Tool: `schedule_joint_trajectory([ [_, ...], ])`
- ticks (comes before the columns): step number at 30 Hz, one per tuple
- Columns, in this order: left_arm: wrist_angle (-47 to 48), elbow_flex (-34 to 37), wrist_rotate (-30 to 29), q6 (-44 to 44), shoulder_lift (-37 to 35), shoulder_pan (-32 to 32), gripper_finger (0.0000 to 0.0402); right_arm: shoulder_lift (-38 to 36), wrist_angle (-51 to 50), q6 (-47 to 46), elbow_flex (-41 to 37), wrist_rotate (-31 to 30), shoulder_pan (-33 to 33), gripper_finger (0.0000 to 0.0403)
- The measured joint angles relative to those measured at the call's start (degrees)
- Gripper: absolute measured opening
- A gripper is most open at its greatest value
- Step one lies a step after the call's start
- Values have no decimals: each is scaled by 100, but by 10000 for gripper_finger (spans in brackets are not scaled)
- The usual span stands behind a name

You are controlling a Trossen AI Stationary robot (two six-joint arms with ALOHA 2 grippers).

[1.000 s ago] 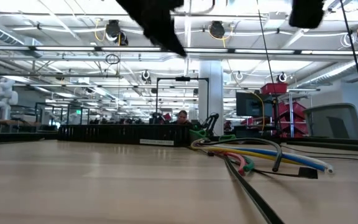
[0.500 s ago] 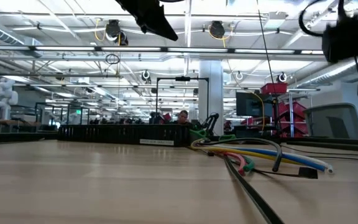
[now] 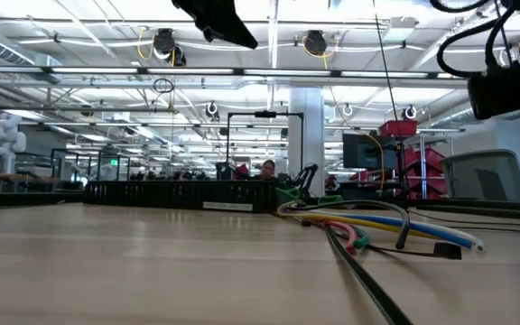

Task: Ziptie cables
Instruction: Insert the black zip tie into the lock head

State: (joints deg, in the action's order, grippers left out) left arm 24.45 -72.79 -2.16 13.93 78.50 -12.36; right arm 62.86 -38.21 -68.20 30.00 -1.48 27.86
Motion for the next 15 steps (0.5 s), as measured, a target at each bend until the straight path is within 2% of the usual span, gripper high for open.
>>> schedule_joint_trajectory([
  [4,28,0,-86,0,0,-2,0,257,-4,47,-53,-6,0,0],
  [10,28,0,-111,-1,0,0,0,592,990,-62,-468,28,0,0],
  [15,-2,0,-191,-2,0,0,0,705,777,117,-590,47,-155,0],
])
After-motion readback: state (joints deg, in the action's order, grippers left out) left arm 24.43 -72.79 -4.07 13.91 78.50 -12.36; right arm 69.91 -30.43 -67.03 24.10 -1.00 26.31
